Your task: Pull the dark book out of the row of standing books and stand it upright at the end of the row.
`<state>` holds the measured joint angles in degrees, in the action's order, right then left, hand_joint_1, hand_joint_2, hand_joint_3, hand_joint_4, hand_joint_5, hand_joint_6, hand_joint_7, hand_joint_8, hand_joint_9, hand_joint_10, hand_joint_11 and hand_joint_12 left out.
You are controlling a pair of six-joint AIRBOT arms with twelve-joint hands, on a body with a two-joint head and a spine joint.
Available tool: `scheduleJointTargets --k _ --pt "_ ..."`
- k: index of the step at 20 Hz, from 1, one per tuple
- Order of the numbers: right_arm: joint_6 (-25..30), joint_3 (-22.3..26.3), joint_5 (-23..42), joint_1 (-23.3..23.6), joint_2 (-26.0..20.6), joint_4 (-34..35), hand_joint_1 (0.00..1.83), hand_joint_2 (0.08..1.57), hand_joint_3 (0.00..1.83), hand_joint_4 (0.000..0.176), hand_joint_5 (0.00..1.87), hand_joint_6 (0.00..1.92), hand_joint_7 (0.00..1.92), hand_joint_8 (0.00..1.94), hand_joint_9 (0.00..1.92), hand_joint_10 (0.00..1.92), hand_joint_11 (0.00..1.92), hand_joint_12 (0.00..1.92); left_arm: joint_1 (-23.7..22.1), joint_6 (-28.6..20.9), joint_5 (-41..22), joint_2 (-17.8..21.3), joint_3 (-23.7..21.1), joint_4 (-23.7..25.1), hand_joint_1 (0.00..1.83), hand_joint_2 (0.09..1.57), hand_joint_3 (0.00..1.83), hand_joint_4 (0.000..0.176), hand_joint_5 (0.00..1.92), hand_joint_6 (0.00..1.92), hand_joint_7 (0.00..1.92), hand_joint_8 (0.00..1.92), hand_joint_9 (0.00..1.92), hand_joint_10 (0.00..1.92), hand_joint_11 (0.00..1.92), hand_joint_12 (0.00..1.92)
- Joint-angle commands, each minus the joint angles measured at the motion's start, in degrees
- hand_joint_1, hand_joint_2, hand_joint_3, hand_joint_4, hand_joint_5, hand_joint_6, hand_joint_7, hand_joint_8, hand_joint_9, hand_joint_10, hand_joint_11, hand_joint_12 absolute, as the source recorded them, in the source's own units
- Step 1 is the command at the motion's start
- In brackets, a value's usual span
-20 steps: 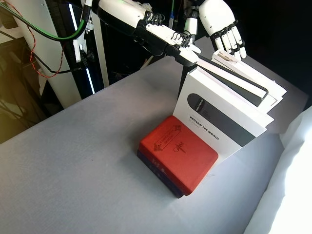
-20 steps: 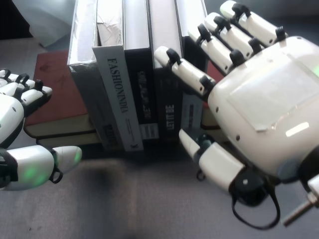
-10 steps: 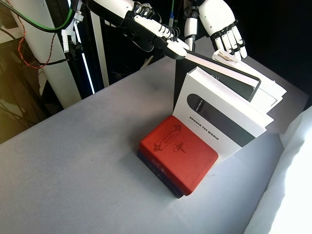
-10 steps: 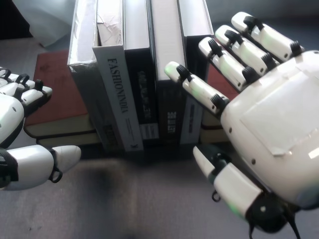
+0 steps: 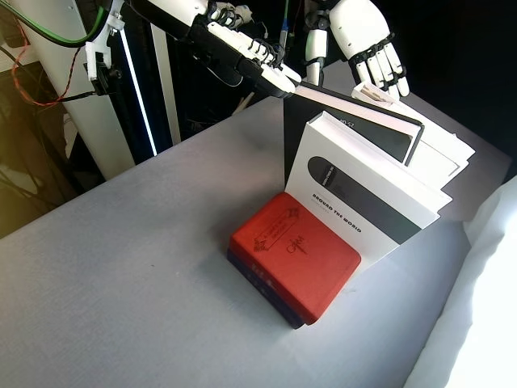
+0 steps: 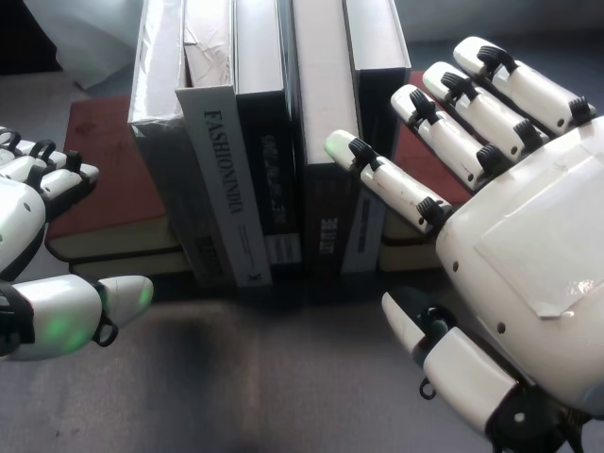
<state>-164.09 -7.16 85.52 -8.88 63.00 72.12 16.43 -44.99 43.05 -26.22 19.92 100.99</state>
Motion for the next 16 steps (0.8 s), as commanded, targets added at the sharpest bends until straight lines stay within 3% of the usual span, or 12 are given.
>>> scheduleJointTargets --k 1,16 --pt "-1.0 0.4 2.1 -0.2 -0.4 -1.6 0.0 1.36 0.03 0.0 0.0 0.0 0.0 0.0 0.0 0.0 0.0 0.0 -0.5 -0.2 3.1 0.4 -0.1 3.7 0.0 1.17 0.0 0.0 0.14 0.0 0.11 0.0 0.07 0.0 0.03 0.05" --pt "-1.7 2.9 2.0 -2.1 -0.4 1.2 0.0 1.36 0.02 0.0 0.0 0.0 0.0 0.0 0.0 0.0 0.0 0.0 -0.6 -0.2 3.1 0.5 0.0 3.6 0.0 1.17 0.0 0.0 0.15 0.0 0.12 0.0 0.08 0.0 0.01 0.06"
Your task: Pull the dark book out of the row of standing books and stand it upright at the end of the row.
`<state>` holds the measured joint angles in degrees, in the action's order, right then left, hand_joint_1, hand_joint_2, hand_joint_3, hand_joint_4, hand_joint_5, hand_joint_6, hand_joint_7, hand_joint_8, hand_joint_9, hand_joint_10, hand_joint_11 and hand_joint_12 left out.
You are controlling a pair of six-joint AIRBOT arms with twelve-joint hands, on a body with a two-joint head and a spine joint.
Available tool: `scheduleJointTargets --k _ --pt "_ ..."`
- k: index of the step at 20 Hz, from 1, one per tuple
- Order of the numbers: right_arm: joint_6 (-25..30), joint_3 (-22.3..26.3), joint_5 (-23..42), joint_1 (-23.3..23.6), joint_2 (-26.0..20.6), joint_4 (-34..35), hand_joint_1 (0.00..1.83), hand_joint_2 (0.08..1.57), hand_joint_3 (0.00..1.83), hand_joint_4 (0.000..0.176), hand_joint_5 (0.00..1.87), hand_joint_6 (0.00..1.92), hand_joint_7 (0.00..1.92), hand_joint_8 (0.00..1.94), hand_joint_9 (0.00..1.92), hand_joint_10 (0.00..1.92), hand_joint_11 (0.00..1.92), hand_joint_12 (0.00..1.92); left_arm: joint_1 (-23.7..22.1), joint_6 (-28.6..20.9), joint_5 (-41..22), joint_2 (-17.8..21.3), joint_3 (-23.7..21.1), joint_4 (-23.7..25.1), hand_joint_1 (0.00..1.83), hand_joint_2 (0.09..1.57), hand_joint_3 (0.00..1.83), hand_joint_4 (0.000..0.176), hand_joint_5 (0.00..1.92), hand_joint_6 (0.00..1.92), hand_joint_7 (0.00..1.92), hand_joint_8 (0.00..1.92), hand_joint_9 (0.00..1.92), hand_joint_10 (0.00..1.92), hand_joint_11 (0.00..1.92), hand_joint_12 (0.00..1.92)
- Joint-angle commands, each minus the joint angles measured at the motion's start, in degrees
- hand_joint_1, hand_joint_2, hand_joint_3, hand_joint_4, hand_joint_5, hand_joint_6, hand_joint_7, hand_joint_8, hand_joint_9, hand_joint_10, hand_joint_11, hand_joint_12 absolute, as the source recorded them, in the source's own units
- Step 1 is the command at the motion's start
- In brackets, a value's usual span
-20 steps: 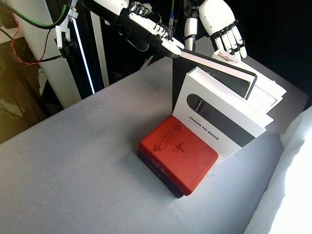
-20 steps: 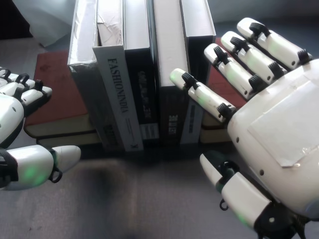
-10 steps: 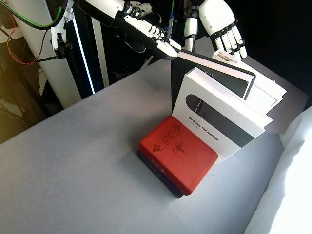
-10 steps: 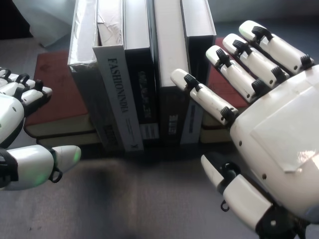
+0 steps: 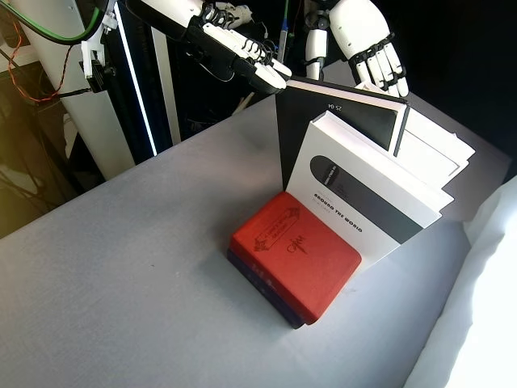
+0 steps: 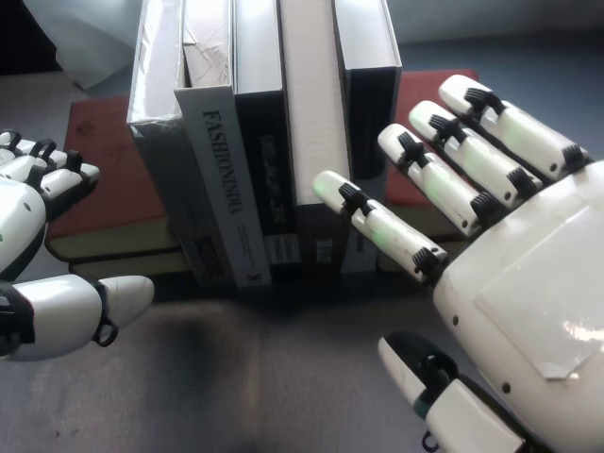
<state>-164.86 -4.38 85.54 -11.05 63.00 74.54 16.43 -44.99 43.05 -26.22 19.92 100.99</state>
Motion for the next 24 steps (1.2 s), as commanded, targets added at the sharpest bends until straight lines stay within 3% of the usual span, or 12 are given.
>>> scheduleJointTargets --k 1,7,24 --pt "-1.0 0.3 2.0 -0.3 -0.4 -1.2 0.0 1.36 0.02 0.0 0.0 0.0 0.0 0.0 0.0 0.0 0.0 0.0 -0.6 -0.2 3.1 0.5 0.0 3.6 0.0 1.17 0.0 0.0 0.15 0.0 0.12 0.01 0.08 0.01 0.02 0.06" --pt "-1.3 2.3 2.2 -1.7 -0.4 -1.2 0.0 1.36 0.02 0.0 0.0 0.0 0.0 0.0 0.0 0.0 0.0 0.0 -0.6 -0.2 3.1 0.5 0.0 3.6 0.0 1.17 0.0 0.0 0.15 0.0 0.12 0.0 0.08 0.0 0.01 0.07" --pt "-0.6 -0.2 0.3 -6.1 -0.4 -1.6 0.0 1.36 0.01 0.0 0.0 0.0 0.0 0.0 0.0 0.0 0.0 0.0 -0.6 -0.2 3.1 0.5 0.0 3.7 0.0 1.17 0.0 0.0 0.15 0.0 0.11 0.0 0.07 0.0 0.01 0.08"
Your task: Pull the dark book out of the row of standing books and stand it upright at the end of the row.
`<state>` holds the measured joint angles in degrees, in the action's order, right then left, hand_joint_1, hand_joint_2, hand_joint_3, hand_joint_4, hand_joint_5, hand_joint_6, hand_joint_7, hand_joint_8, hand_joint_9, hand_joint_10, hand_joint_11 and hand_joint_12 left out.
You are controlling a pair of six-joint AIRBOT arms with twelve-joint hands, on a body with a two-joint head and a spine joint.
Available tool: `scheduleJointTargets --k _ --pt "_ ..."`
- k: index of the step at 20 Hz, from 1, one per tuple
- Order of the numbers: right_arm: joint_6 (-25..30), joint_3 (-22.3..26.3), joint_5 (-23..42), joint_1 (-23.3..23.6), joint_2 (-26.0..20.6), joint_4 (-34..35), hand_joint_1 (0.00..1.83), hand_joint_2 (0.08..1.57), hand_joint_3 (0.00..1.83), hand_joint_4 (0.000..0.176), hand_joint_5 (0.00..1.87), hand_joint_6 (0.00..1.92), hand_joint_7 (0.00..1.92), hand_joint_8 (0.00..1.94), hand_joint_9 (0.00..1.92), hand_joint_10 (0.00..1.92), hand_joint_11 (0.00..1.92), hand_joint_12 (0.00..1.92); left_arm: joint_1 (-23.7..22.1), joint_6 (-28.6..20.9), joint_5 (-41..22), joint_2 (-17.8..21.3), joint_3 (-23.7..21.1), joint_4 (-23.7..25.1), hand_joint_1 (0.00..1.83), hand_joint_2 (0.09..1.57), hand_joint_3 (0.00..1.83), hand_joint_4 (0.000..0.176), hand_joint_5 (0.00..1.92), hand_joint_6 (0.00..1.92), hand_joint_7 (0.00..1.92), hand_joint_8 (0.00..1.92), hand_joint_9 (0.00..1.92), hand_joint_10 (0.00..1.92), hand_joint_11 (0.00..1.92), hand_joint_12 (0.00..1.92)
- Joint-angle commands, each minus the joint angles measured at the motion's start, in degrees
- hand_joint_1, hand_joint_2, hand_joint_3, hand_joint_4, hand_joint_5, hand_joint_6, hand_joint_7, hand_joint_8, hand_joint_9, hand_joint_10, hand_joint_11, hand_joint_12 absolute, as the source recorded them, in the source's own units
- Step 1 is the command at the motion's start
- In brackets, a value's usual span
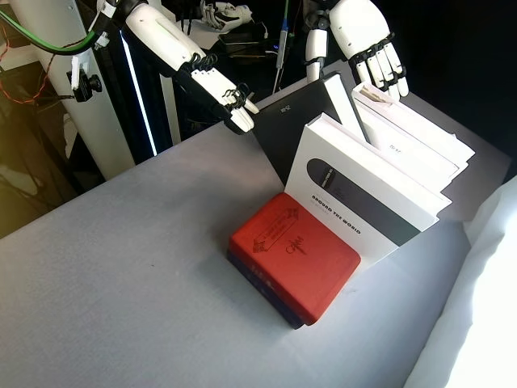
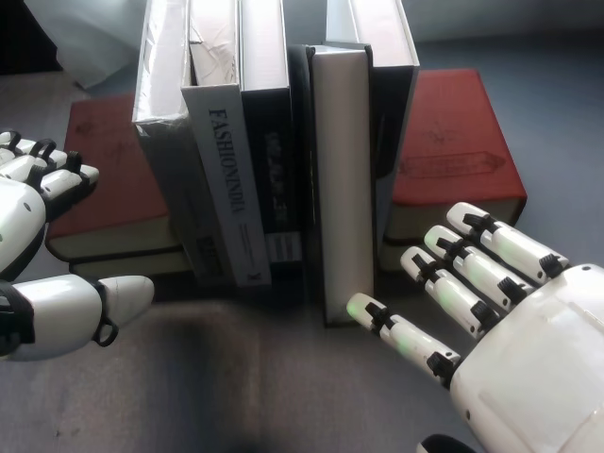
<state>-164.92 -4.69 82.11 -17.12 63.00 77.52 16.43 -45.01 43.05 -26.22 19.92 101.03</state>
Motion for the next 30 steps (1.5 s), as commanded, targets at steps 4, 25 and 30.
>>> scheduleJointTargets --k 4,25,30 --pt "-0.5 0.1 3.0 -3.1 -0.4 -5.8 0.0 1.35 0.01 0.0 0.0 0.0 0.0 0.0 0.0 0.0 0.0 0.0 -0.5 -0.1 3.1 0.5 0.0 3.6 0.0 1.17 0.0 0.0 0.14 0.0 0.1 0.0 0.07 0.0 0.0 0.09" --pt "-1.1 -0.8 -0.6 -11.5 -0.4 -6.2 0.0 1.35 0.01 0.0 0.0 0.0 0.0 0.0 0.0 0.0 0.0 0.0 -0.5 -0.1 2.9 0.5 -0.1 3.6 0.0 1.18 0.0 0.0 0.14 0.0 0.11 0.01 0.08 0.01 0.02 0.07" --pt "-1.8 0.4 -1.5 -11.1 -0.4 -6.5 0.0 1.36 0.01 0.0 0.0 0.0 0.0 0.0 0.0 0.0 0.0 0.0 -0.5 -0.1 2.9 0.5 -0.1 3.6 0.0 1.17 0.0 0.0 0.14 0.0 0.1 0.0 0.07 0.0 0.01 0.08"
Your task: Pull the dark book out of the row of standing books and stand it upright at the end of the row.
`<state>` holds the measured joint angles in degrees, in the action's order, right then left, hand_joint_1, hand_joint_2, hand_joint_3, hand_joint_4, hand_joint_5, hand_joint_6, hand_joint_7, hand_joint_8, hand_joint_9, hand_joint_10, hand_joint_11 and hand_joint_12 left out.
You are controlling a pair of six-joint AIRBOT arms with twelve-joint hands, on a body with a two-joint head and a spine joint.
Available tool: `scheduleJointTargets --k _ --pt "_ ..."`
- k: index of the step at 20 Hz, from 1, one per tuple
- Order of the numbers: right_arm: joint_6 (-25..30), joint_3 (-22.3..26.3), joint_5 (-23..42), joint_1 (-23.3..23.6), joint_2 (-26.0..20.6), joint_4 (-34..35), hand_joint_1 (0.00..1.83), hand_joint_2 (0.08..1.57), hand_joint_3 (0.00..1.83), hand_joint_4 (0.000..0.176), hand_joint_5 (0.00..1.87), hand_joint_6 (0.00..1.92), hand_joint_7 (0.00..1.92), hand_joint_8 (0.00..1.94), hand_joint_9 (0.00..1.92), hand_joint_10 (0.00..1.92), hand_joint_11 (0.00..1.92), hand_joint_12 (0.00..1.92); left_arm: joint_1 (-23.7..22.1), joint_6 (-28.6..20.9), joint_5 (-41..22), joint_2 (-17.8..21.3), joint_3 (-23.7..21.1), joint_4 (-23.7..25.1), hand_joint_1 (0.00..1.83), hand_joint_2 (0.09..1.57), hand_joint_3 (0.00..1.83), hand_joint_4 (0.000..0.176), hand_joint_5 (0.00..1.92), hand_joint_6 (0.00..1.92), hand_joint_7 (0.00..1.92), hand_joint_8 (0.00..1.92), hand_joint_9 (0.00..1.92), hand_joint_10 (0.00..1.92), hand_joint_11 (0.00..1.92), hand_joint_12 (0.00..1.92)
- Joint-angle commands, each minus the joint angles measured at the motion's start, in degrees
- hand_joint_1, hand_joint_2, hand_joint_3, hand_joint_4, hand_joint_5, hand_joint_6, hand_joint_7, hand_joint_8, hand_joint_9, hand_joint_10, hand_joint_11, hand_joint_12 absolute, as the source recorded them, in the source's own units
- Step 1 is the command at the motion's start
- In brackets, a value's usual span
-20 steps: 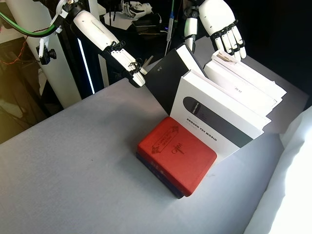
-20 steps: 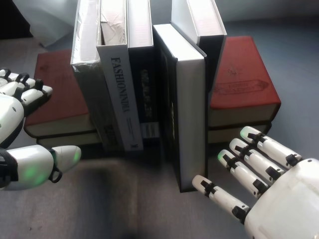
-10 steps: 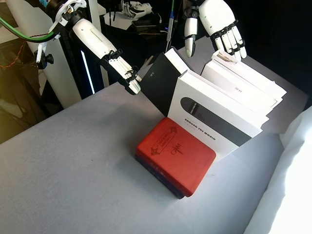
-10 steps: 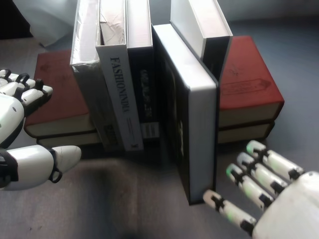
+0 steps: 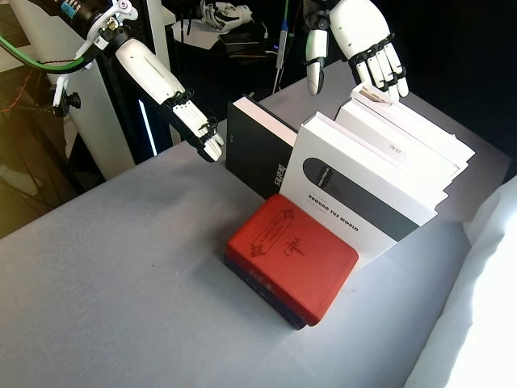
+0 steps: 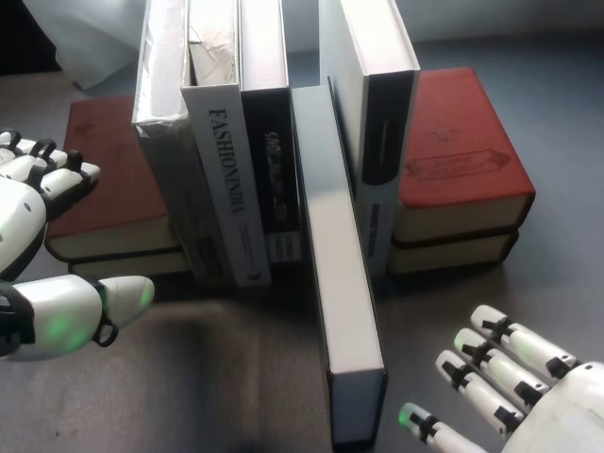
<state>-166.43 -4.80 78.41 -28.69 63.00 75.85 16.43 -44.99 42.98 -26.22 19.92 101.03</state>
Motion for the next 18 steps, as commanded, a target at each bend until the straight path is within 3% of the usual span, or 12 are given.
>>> scheduleJointTargets --k 1,10,18 --pt "-0.5 0.8 2.3 0.9 -0.4 -4.9 0.0 1.36 0.01 0.0 0.0 0.0 0.0 0.0 0.0 0.0 0.0 0.0 -0.5 -0.2 2.9 0.5 -0.1 3.6 0.0 1.17 0.0 0.0 0.15 0.01 0.11 0.01 0.07 0.0 0.01 0.08" --pt "-4.4 3.8 8.1 7.9 -1.0 -5.2 0.0 1.36 0.01 0.0 0.0 0.0 0.0 0.0 0.0 0.0 0.0 0.0 -0.5 -0.2 2.8 0.5 0.0 3.6 0.0 1.17 0.0 0.0 0.13 0.0 0.1 0.0 0.07 0.0 0.0 0.09" --pt "-4.1 3.8 12.3 9.6 -1.5 -15.3 0.0 1.36 0.01 0.0 0.0 0.0 0.0 0.0 0.0 0.0 0.0 0.0 0.3 -0.4 1.4 0.5 -0.2 2.5 0.0 1.18 0.0 0.0 0.13 0.0 0.09 0.0 0.06 0.0 0.0 0.08"
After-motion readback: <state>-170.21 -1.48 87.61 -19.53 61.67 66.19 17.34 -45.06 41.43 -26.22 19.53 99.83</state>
